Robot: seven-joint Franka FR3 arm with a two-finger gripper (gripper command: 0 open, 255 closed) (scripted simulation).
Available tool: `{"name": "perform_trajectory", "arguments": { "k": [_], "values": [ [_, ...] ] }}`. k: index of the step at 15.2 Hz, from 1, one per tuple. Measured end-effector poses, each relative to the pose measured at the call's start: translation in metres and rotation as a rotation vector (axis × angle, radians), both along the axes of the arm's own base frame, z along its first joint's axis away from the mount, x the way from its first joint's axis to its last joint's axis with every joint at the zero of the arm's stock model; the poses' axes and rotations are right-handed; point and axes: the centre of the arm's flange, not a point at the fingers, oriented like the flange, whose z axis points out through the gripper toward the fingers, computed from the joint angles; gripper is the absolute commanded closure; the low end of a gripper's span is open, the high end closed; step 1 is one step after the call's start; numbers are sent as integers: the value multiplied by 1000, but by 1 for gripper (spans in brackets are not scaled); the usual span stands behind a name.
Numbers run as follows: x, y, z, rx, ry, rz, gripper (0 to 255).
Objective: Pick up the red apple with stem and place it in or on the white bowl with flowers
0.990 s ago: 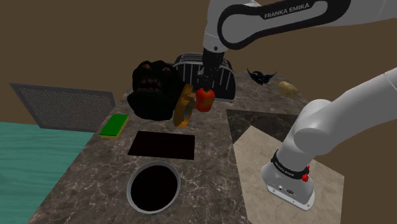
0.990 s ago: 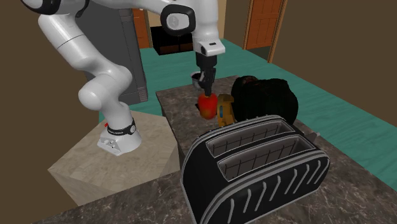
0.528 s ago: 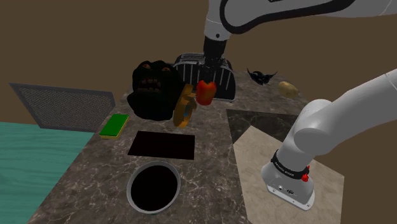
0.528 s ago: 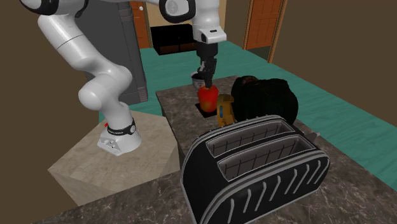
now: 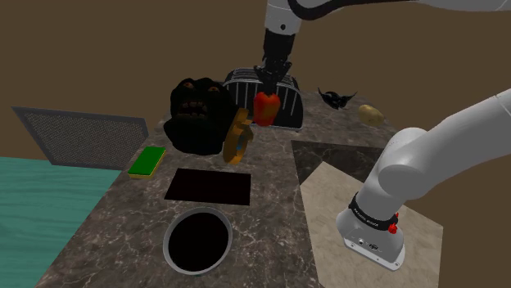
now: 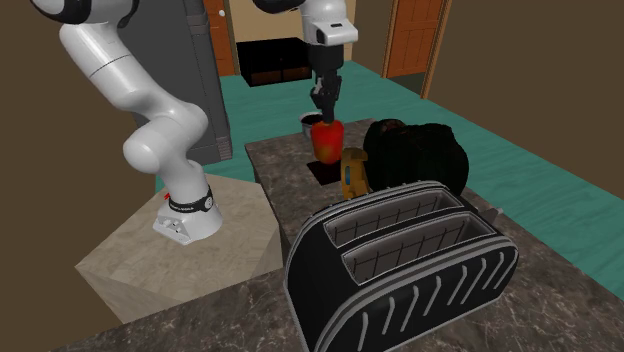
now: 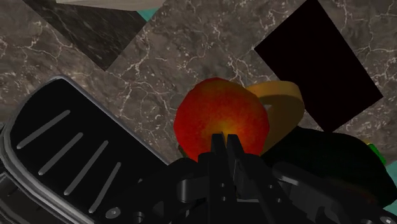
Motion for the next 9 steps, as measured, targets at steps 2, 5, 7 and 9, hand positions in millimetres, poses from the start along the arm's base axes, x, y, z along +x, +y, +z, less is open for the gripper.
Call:
{"name": "perform_trajectory", "arguments": {
  "k": [2, 5, 7, 9],
  "values": [
    [-4, 16, 6, 0, 0, 1, 255],
    [-16, 49, 15, 0, 0, 1, 255],
    [-26, 73, 18, 0, 0, 1, 255],
    [-35, 95, 24, 0, 0, 1, 255]
  ]
}}
